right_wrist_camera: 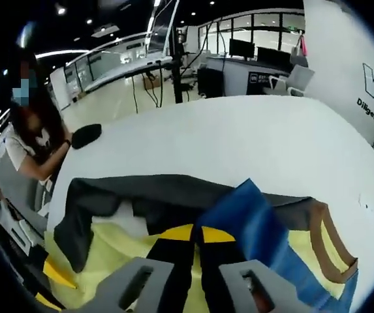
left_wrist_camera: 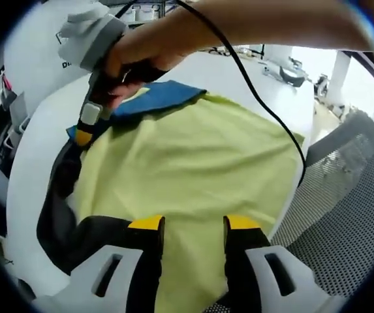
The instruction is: Fold the garment on the visible template until the final outline fits inside the template.
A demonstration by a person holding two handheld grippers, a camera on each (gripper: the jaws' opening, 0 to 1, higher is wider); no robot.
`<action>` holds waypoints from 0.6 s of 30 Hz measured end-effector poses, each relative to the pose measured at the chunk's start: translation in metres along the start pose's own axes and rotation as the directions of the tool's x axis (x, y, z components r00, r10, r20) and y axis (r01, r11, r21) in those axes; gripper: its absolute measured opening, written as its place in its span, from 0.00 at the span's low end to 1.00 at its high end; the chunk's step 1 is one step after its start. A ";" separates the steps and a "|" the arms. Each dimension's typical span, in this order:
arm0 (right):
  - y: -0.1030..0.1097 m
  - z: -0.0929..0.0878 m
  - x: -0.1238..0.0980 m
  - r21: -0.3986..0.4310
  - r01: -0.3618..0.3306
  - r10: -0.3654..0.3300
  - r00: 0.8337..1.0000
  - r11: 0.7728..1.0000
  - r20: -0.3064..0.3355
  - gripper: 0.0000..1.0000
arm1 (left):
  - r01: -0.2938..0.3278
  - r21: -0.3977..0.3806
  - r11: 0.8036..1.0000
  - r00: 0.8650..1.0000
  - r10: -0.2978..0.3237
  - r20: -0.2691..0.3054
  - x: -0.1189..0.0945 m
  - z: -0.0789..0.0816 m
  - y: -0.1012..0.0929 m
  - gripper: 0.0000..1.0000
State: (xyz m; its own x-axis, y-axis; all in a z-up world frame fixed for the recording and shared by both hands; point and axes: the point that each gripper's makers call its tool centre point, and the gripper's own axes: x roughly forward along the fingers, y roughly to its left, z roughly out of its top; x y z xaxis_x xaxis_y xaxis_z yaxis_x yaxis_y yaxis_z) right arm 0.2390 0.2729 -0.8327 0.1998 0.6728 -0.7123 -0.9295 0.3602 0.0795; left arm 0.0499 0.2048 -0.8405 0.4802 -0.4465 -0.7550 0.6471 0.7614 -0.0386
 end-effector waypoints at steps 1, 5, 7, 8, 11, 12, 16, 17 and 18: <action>0.000 0.003 -0.002 0.022 -0.003 0.002 1.000 1.000 0.018 0.00 | -0.003 -0.003 1.000 1.000 0.003 -0.001 -0.001 -0.001 0.001 0.34; 0.004 0.011 -0.007 0.107 -0.028 0.020 0.997 0.994 0.070 0.00 | -0.011 -0.012 1.000 1.000 0.011 -0.002 -0.004 -0.004 0.004 0.34; 0.000 0.014 -0.010 0.137 -0.018 0.006 0.996 0.990 0.092 0.00 | -0.017 -0.017 1.000 1.000 0.017 -0.002 -0.006 -0.004 0.006 0.34; -0.001 0.016 -0.011 0.134 -0.013 -0.001 0.995 0.991 0.101 0.00 | -0.020 -0.019 1.000 1.000 0.020 -0.002 -0.006 -0.005 0.007 0.34; 0.000 0.021 -0.016 0.183 -0.037 0.012 0.991 0.982 0.133 0.00 | -0.029 -0.026 0.999 1.000 0.029 0.003 -0.010 -0.005 0.012 0.34; 0.002 0.022 -0.017 0.191 -0.044 0.017 0.990 0.981 0.139 0.00 | -0.031 -0.027 0.999 1.000 0.031 0.003 -0.010 -0.005 0.013 0.34; 0.004 0.025 -0.018 0.267 -0.072 0.028 0.986 0.961 0.165 0.00 | -0.045 -0.038 0.998 0.999 0.045 0.004 -0.014 -0.007 0.019 0.34; 0.005 0.025 -0.019 0.274 -0.077 0.031 0.985 0.959 0.169 0.00 | -0.046 -0.040 0.998 0.999 0.047 0.003 -0.014 -0.007 0.020 0.33; 0.005 0.026 -0.019 0.281 -0.082 0.034 0.985 0.956 0.172 0.00 | -0.049 -0.041 0.998 0.999 0.049 0.003 -0.015 -0.007 0.021 0.33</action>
State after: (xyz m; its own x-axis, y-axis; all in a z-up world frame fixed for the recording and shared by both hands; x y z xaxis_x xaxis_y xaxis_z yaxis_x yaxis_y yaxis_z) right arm 0.2385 0.2786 -0.8011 0.2187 0.7857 -0.5786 -0.8179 0.4710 0.3304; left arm 0.0517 0.2307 -0.8349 0.5128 -0.4102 -0.7541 0.5980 0.8010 -0.0291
